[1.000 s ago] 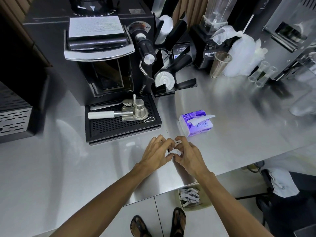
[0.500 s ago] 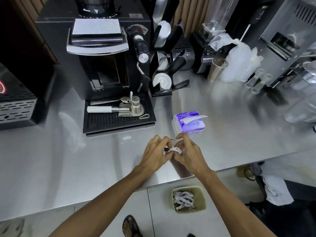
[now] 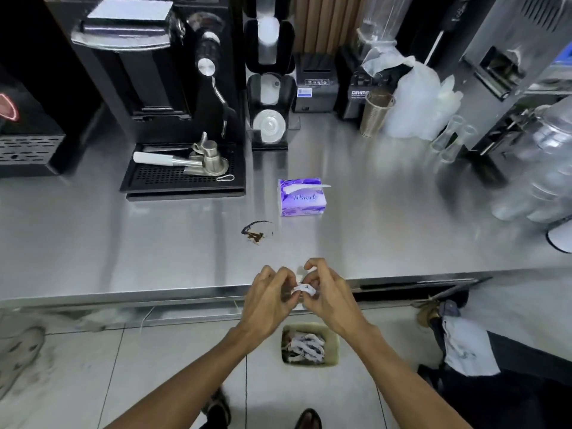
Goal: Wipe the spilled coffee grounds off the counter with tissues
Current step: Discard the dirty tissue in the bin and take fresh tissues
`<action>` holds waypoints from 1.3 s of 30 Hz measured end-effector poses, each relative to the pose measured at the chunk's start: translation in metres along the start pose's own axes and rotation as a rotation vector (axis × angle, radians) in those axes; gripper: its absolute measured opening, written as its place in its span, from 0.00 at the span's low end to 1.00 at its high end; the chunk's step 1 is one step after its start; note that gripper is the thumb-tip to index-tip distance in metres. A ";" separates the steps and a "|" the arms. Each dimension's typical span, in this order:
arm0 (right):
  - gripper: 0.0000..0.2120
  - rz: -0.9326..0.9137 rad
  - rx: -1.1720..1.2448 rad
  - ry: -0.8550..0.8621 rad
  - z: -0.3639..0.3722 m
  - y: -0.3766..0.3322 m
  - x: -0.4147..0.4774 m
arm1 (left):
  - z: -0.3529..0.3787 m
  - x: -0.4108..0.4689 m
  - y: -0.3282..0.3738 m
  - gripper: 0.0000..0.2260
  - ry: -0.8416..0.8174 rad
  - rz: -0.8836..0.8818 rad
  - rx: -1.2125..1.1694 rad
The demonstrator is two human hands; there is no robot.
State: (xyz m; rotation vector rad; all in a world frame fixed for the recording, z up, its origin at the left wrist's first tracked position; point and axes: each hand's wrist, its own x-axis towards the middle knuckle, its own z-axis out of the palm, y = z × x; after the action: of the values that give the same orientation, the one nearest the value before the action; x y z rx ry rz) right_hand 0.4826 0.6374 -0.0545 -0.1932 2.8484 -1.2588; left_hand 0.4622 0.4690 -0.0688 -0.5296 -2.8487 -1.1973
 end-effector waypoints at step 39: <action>0.05 0.466 -0.354 -0.238 0.256 0.373 -0.084 | 0.367 -0.073 -0.259 0.10 -0.531 -0.227 0.234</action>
State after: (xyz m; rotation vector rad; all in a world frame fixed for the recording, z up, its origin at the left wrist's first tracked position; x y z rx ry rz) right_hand 0.5450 0.7078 -0.5048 0.2835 2.6601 -0.6014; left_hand 0.4959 0.5332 -0.5182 -0.6014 -3.5199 -0.8149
